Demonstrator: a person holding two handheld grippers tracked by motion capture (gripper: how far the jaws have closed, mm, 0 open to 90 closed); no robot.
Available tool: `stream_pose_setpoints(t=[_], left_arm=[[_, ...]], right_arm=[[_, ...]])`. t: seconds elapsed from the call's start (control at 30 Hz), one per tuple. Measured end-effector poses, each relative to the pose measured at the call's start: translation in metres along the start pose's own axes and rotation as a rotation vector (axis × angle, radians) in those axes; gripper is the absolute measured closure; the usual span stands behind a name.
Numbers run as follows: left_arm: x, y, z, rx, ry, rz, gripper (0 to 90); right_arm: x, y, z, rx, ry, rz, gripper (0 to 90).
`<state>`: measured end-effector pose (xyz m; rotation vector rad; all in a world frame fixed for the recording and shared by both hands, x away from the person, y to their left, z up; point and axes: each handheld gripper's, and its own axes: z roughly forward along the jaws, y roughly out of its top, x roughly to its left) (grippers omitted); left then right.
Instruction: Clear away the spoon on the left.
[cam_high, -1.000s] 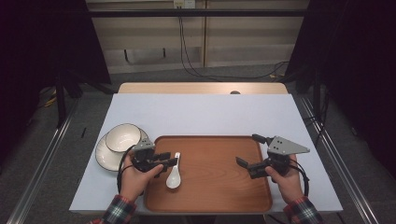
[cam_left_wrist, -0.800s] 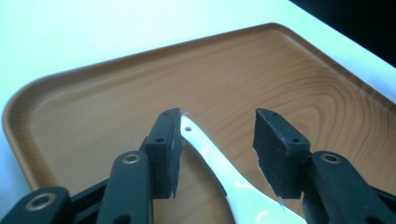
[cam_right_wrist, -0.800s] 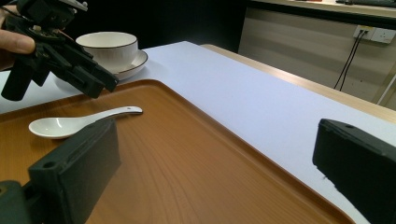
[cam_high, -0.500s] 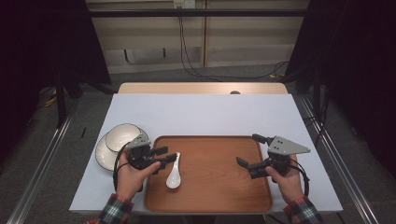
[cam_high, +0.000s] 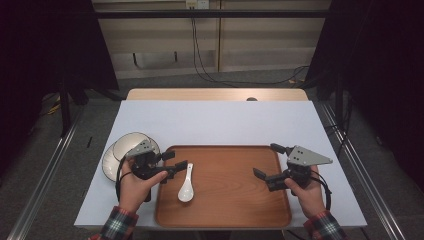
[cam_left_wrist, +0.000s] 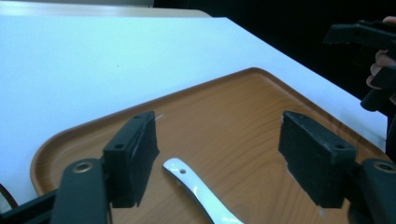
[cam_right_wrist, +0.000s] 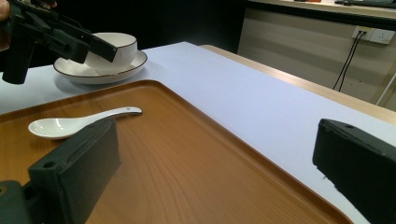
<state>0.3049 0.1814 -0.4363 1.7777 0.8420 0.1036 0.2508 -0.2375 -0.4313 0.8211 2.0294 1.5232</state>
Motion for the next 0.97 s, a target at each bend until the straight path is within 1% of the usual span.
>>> stream_pose_setpoints(t=[0.03, 0.07, 0.1, 0.13, 0.2, 0.27, 0.33, 0.37, 0.4, 0.43, 0.5, 0.57, 0.6, 0.63, 0.67, 0.7, 0.77, 0.83, 0.97], left_arm=[[0.0, 0.001, -0.001, -0.006, -0.008, 0.004, 26.7], [0.0, 0.002, -0.002, -0.01, -0.007, 0.014, 25.8], [0.0, 0.003, -0.003, -0.016, -0.011, 0.018, 24.8], [0.0, 0.004, -0.003, -0.021, -0.004, 0.021, 23.6], [0.0, 0.005, -0.005, -0.032, -0.011, 0.026, 21.2], [0.001, 0.006, -0.007, -0.036, -0.008, 0.034, 19.7], [0.001, 0.008, -0.008, -0.032, 0.011, 0.043, 17.9], [0.001, 0.008, -0.009, -0.043, -0.001, 0.047, 16.9], [0.002, 0.008, -0.01, -0.045, -0.012, 0.063, 15.4], [0.002, 0.008, -0.01, -0.041, -0.015, 0.078, 13.6], [0.003, 0.008, -0.012, -0.049, -0.024, 0.094, 11.9], [0.003, 0.008, -0.014, -0.059, -0.03, 0.087, 9.0], [0.003, 0.008, -0.015, -0.062, -0.032, 0.091, 7.5], [0.003, 0.008, -0.016, -0.069, -0.052, 0.101, 7.0], [0.003, 0.008, -0.017, -0.065, -0.044, 0.114, 7.0], [0.004, 0.008, -0.018, -0.068, -0.057, 0.121, 6.7], [0.004, 0.009, -0.019, -0.071, -0.066, 0.13, 5.8], [0.004, 0.009, -0.02, -0.07, -0.063, 0.135, 5.6], [0.006, 0.009, -0.021, -0.069, -0.052, 0.13, 5.6]], right_arm=[[0.0, 0.0, 0.0, 0.0, 0.0, 0.002, 0.2], [0.0, 0.0, 0.0, 0.0, 0.0, 0.001, 0.2], [0.0, 0.0, 0.0, 0.0, 0.0, 0.002, 0.2], [0.0, 0.0, 0.0, 0.0, 0.001, 0.001, 0.2], [0.0, 0.0, 0.0, 0.0, 0.0, 0.0, 0.2], [0.0, 0.0, 0.0, 0.0, 0.0, 0.005, 0.2], [0.0, 0.0, 0.0, 0.003, -0.001, 0.001, 0.2], [0.0, 0.0, 0.0, 0.002, -0.001, -0.001, 0.2], [0.0, 0.0, 0.0, 0.002, -0.002, -0.001, 0.2], [0.0, 0.0, 0.0, 0.003, -0.001, 0.001, 0.2], [0.0, 0.0, 0.0, 0.002, 0.0, 0.003, 0.2], [0.0, 0.0, 0.0, 0.002, -0.001, 0.003, 0.2], [0.0, 0.0, 0.0, 0.003, 0.0, 0.001, 0.2], [0.0, 0.0, 0.0, 0.003, 0.0, 0.0, 0.2], [0.0, 0.0, 0.0, 0.003, 0.0, 0.002, 0.2], [0.0, 0.0, 0.0, 0.003, 0.0, 0.002, 0.2], [0.0, 0.0, -0.001, 0.003, 0.0, 0.002, 0.2], [0.0, 0.0, 0.0, 0.003, 0.002, -0.002, 0.2], [0.0, 0.0, 0.0, 0.002, 0.004, 0.001, 0.2]])
